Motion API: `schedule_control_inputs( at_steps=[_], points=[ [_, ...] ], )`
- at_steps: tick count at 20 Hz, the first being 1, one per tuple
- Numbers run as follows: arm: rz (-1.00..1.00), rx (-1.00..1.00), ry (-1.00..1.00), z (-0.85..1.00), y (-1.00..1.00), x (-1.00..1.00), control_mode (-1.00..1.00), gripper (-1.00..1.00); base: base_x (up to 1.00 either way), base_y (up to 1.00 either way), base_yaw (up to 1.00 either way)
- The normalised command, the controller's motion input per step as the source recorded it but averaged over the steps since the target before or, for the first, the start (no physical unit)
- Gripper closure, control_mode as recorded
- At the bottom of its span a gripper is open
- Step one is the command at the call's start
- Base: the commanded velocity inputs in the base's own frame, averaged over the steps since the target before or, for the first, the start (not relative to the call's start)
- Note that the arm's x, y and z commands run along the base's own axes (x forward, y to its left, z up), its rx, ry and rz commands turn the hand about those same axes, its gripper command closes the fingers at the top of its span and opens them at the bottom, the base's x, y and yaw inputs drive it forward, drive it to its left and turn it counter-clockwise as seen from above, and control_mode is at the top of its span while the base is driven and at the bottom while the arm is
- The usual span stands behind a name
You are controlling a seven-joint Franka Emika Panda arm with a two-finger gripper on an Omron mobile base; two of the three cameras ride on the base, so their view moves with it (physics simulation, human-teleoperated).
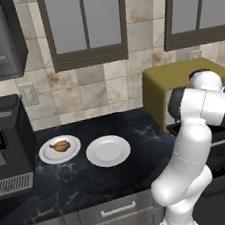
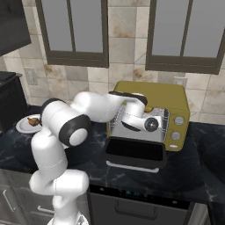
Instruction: Open the toaster oven door. Place the bread on the top rack in the toaster oven and place the chicken drumstick on the bottom rack.
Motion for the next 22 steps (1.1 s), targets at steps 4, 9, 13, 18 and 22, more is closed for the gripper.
schedule_control_inputs(
  at_steps=[4, 9, 13, 18, 22],
  points=[
    [0.0, 0.0, 0.13, -0.39, 0.0, 0.28, -1.0, -1.0, 0.0, 0.0, 0.0],
    [0.0, 0.0, 0.31, -0.59, 0.0, 0.15, -1.0, -1.0, 0.0, 0.0, 0.0],
    [0.0, -0.04, 0.4, -0.8, 0.0, -0.01, -1.0, -1.0, 0.0, 0.0, 0.0],
    [0.0, -0.06, 0.35, -0.82, 0.0, -0.43, -1.0, -1.0, 0.0, 0.0, 0.0],
    [0.02, -0.04, 0.22, -0.51, 0.0, -0.95, -1.0, -1.0, 0.0, 0.0, 0.0]
  ],
)
